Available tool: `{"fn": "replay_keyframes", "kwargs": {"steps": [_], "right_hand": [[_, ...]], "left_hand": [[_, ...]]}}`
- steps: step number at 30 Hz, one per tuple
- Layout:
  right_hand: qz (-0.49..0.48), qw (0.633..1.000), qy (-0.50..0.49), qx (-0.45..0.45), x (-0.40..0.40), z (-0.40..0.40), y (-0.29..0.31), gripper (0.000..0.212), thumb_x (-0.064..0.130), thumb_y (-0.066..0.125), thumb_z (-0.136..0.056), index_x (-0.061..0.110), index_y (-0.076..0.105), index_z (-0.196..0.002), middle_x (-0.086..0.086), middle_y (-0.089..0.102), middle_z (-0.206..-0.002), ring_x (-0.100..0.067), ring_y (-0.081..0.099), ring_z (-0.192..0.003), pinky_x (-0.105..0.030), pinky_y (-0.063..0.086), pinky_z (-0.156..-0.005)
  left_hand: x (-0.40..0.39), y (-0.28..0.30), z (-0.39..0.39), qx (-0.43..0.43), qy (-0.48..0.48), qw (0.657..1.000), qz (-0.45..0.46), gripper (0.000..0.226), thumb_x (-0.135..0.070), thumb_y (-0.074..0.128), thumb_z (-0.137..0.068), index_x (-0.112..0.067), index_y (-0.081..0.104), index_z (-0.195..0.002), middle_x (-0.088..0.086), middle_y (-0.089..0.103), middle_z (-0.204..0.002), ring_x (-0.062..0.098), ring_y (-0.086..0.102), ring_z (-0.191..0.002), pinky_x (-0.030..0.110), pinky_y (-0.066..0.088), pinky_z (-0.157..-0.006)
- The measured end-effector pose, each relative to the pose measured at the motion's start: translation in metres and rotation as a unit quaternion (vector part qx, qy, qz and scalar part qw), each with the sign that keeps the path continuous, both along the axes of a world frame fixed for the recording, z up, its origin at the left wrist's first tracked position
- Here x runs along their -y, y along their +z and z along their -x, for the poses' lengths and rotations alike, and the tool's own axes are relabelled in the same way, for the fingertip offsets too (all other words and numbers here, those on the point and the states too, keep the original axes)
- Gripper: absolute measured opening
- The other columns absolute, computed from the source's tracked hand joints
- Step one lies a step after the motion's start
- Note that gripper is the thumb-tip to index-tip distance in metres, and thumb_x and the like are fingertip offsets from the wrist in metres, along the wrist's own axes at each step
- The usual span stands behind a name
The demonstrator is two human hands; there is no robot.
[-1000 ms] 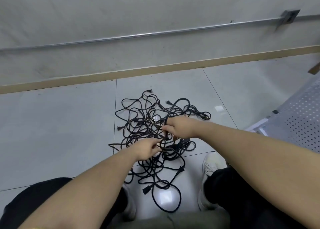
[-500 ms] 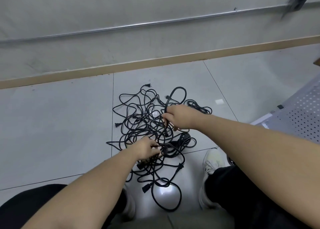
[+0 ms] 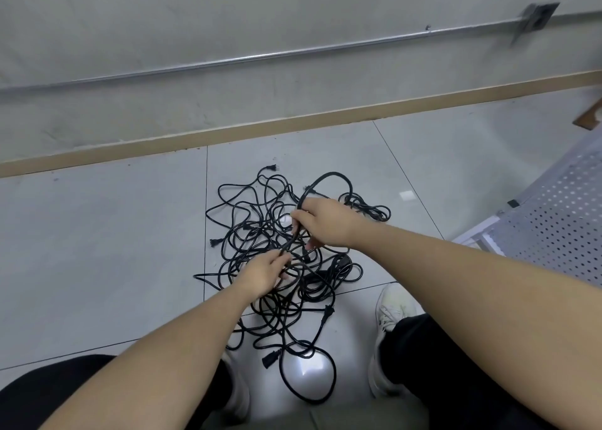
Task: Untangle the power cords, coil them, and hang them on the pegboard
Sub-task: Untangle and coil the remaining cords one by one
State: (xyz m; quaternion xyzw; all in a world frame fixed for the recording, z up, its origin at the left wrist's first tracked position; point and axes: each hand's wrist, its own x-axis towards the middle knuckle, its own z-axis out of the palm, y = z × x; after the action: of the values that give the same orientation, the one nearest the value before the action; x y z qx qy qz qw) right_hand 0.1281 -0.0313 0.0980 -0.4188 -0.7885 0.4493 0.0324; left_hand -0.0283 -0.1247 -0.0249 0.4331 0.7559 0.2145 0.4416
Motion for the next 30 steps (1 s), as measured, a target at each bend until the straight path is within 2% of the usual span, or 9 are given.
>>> {"fn": "replay_keyframes", "kwargs": {"steps": [3,7,11,15,19,22,24,28,30], "right_hand": [[-0.003,1.000,-0.018,0.013,-0.002,-0.002,0.001,0.034,0.036,0.042,-0.106,0.010,0.064,-0.105,-0.009,0.072,-0.106,-0.028,0.071,-0.093,-0.044,0.054,-0.088],[0.014,0.987,0.087,0.137,0.003,-0.007,-0.005,0.038,0.030,0.045,-0.103,0.011,0.059,-0.133,-0.010,0.064,-0.133,-0.027,0.057,-0.119,-0.031,0.043,-0.097],[0.037,0.959,0.159,0.233,0.008,0.003,-0.038,0.058,0.023,0.044,-0.102,0.019,0.031,-0.159,-0.009,0.036,-0.162,-0.026,0.035,-0.147,-0.034,0.030,-0.118],[0.040,0.952,0.182,0.241,0.019,0.017,-0.059,0.069,0.007,0.039,-0.098,0.031,0.022,-0.160,-0.012,0.049,-0.152,-0.028,0.053,-0.125,-0.033,0.045,-0.100],[-0.004,0.960,0.160,0.228,0.025,0.015,-0.078,0.061,0.014,0.044,-0.100,0.030,0.029,-0.157,-0.009,0.062,-0.135,-0.028,0.058,-0.118,-0.035,0.047,-0.095],[-0.055,0.970,0.137,0.194,0.021,0.005,-0.089,0.054,0.022,0.050,-0.099,0.027,0.035,-0.151,-0.003,0.067,-0.117,-0.024,0.059,-0.100,-0.034,0.047,-0.087],[-0.053,0.960,0.182,0.205,0.023,0.000,-0.087,0.054,0.020,0.053,-0.098,0.027,0.036,-0.148,0.001,0.067,-0.112,-0.022,0.058,-0.099,-0.033,0.045,-0.084],[-0.011,0.948,0.189,0.258,0.031,-0.006,-0.092,0.068,0.012,0.052,-0.095,0.028,0.024,-0.155,-0.010,0.062,-0.128,-0.030,0.059,-0.115,-0.034,0.043,-0.087],[0.031,0.971,0.124,0.203,0.028,-0.004,-0.090,0.055,0.015,0.052,-0.094,0.025,0.031,-0.144,-0.011,0.064,-0.115,-0.032,0.061,-0.108,-0.038,0.047,-0.087]], "left_hand": [[0.001,0.012,-0.004,-0.009,0.059,0.997,-0.041,0.029,-0.036,0.042,-0.109,-0.022,0.060,-0.091,0.000,0.071,-0.084,0.001,0.063,-0.060,0.022,0.045,-0.057],[0.004,0.018,-0.002,-0.039,0.036,0.998,-0.025,0.034,-0.041,0.039,-0.109,-0.021,0.061,-0.092,0.000,0.069,-0.089,0.014,0.058,-0.074,0.036,0.045,-0.071],[0.005,0.024,-0.004,-0.055,0.020,0.998,-0.007,0.039,-0.046,0.039,-0.107,-0.022,0.066,-0.092,-0.001,0.071,-0.094,0.017,0.063,-0.085,0.033,0.044,-0.072],[0.003,0.025,-0.002,-0.036,0.037,0.999,0.004,0.040,-0.045,0.041,-0.107,-0.023,0.068,-0.088,-0.004,0.073,-0.094,0.017,0.066,-0.088,0.035,0.050,-0.082],[-0.002,0.029,0.001,-0.055,0.057,0.997,0.012,0.043,-0.048,0.040,-0.106,-0.021,0.066,-0.085,-0.006,0.075,-0.089,0.018,0.066,-0.079,0.039,0.052,-0.080],[-0.006,0.027,0.014,-0.057,0.157,0.986,0.010,0.041,-0.046,0.039,-0.106,-0.019,0.064,-0.088,-0.005,0.076,-0.084,0.019,0.071,-0.080,0.044,0.057,-0.086],[-0.006,0.026,0.021,-0.001,0.239,0.971,0.005,0.039,-0.043,0.040,-0.107,-0.017,0.064,-0.090,0.000,0.077,-0.087,0.022,0.071,-0.080,0.047,0.059,-0.089],[-0.014,0.044,0.017,0.145,0.352,0.923,-0.057,0.035,-0.035,0.041,-0.110,-0.013,0.057,-0.089,0.010,0.076,-0.098,0.019,0.065,-0.073,0.032,0.052,-0.063],[-0.020,0.057,0.013,0.180,0.349,0.916,-0.085,0.035,-0.034,0.041,-0.110,-0.012,0.055,-0.087,0.014,0.076,-0.099,0.022,0.065,-0.078,0.029,0.048,-0.060]]}}
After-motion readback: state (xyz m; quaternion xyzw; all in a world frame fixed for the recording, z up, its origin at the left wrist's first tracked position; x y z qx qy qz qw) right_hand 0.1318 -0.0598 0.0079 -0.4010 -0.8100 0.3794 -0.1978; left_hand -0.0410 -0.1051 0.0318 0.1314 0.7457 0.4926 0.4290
